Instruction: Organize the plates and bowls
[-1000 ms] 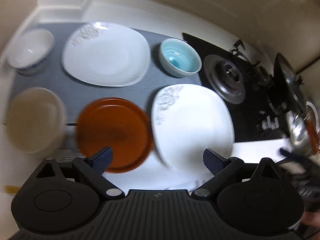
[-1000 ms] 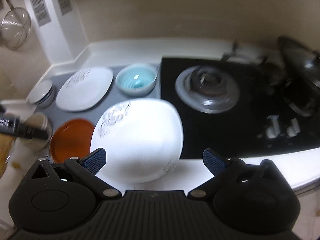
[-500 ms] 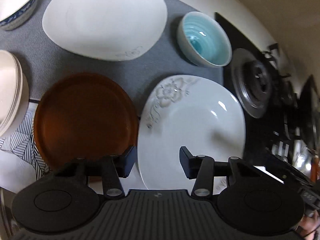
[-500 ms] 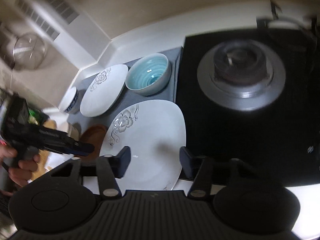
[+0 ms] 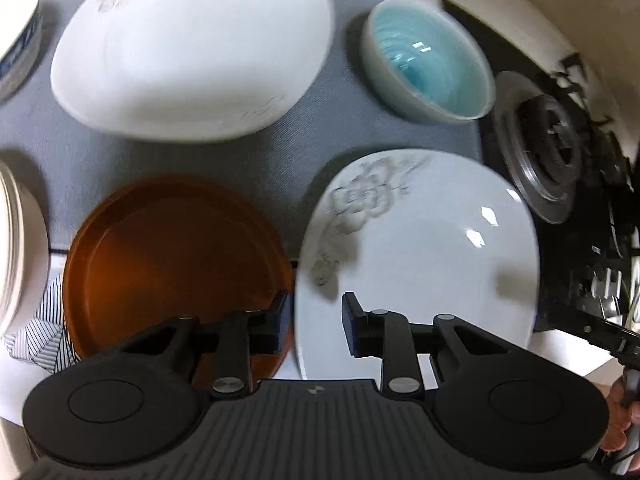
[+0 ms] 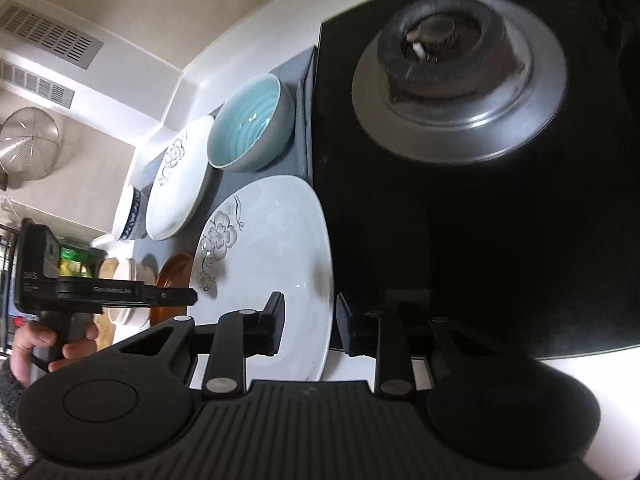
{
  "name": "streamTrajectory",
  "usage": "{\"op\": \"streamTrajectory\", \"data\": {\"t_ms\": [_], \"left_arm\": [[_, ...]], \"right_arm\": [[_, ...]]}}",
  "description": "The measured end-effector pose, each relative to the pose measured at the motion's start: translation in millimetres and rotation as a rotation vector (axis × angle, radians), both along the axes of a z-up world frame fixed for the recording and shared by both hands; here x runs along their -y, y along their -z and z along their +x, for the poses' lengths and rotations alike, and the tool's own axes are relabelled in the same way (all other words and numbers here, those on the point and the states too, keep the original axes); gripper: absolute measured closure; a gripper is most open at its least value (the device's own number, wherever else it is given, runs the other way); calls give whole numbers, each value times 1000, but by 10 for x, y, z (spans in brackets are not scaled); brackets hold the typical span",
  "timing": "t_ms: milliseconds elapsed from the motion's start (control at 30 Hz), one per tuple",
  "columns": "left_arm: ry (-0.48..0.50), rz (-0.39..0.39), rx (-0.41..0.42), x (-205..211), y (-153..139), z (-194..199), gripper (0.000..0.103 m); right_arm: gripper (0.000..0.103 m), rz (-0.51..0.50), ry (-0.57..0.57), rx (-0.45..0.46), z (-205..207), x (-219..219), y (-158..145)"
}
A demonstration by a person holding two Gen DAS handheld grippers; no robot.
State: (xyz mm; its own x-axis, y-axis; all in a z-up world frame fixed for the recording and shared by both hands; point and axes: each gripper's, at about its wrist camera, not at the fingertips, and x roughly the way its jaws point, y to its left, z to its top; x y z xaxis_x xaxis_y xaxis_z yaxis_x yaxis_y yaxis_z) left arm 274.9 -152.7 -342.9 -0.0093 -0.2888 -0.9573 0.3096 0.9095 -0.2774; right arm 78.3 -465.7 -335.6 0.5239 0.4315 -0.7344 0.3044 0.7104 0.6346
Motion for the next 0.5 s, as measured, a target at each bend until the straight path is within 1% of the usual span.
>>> {"op": "streamTrajectory", "data": {"t_ms": [33,67,167,200,333,433,467,500], "left_arm": [[-6,-6,-24,-7,53,3,77],[2,-23,-42,4,90,3,78],[66,5,-28,119,139,-12,77],[69,6,-29,138,149,1,75],[72,0,-47,166,161,78,76],[89,-3,-46,237,172,117,76],[98,-12,-45,252,180,121,76],[95,-26,-48,249,190,137,76]], "right_arm": [[69,20,14,-11,12,17,25],[69,40,31,-20,16,28,40],[67,81,47,-27,43,35,84],[67,85,46,-34,52,38,102],[67,133,81,-91,82,77,258],[67,184,65,-96,117,20,382],[68,198,63,-110,127,-4,436],[74,205,61,-122,133,-24,490]]}}
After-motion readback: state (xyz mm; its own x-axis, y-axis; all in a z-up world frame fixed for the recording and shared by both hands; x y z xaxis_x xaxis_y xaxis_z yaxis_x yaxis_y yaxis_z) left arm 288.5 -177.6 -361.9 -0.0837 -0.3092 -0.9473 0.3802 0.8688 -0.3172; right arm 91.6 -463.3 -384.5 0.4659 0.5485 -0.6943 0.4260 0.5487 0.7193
